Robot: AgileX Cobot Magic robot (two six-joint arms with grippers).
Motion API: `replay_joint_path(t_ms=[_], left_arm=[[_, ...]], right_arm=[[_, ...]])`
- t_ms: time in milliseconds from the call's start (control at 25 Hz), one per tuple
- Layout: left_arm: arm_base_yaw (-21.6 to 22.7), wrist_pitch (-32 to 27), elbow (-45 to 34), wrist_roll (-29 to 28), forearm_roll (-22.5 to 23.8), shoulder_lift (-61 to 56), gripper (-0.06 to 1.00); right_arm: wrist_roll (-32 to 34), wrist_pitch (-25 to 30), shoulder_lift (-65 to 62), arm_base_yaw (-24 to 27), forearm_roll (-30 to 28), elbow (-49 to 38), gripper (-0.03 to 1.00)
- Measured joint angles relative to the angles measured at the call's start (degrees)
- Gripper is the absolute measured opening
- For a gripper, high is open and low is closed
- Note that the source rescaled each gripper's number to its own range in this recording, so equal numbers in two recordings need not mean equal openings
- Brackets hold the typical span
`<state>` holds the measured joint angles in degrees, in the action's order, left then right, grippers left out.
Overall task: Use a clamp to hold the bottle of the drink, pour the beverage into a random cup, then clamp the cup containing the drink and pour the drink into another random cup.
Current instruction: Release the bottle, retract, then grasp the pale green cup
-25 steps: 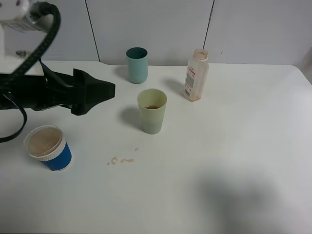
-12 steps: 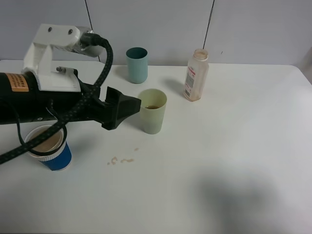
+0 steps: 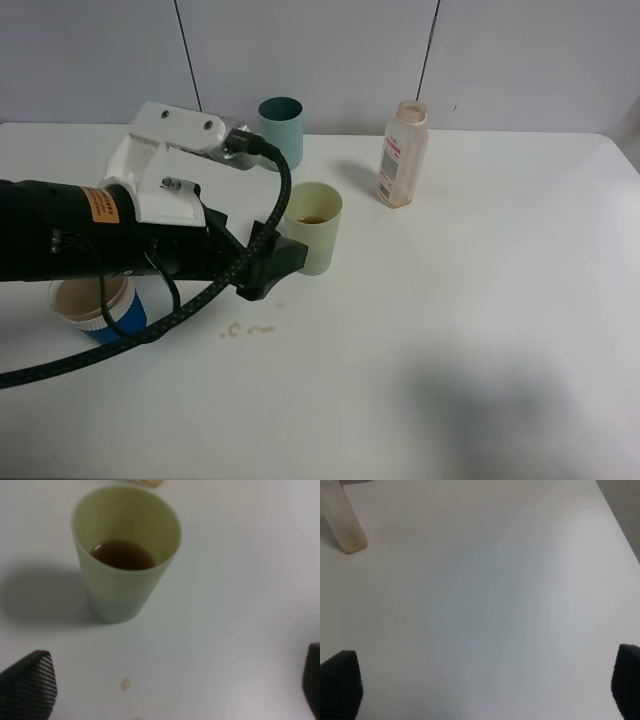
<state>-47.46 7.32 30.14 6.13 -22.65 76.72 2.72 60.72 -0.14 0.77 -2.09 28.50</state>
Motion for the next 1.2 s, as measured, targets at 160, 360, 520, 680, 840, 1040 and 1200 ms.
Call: replay_joint_path(t_ms=[160,360,520,680,840,1040,1200], left_arm=[[0.0,0.8,0.0,-0.1,0.0,2.7,1.00],[0.0,3.3,0.0,-0.1,0.0,5.9,1.00],[0.0,6.0,0.0,-0.1,0.0,8.5,1.00],[0.0,8.8,0.0,-0.1,0.0,10.5,1.00],[0.0,11.5,0.0,-0.1,0.0,12.4,1.00],[0.0,13.1,-0.1,-0.1,0.0,14.4,1.00],[0.0,16.8,-0.9,-0.1,0.2,16.4,1.00]], right_arm=[[0.0,0.0,0.0,0.0,0.0,0.0,1.00],[0.0,0.0,0.0,0.0,0.0,0.0,1.00],[0.0,0.0,0.0,0.0,0.0,0.0,1.00],[0.0,0.0,0.0,0.0,0.0,0.0,1.00],[0.0,0.0,0.0,0.0,0.0,0.0,1.00],[0.0,0.0,0.0,0.0,0.0,0.0,1.00],[0.0,0.0,0.0,0.0,0.0,0.0,1.00]])
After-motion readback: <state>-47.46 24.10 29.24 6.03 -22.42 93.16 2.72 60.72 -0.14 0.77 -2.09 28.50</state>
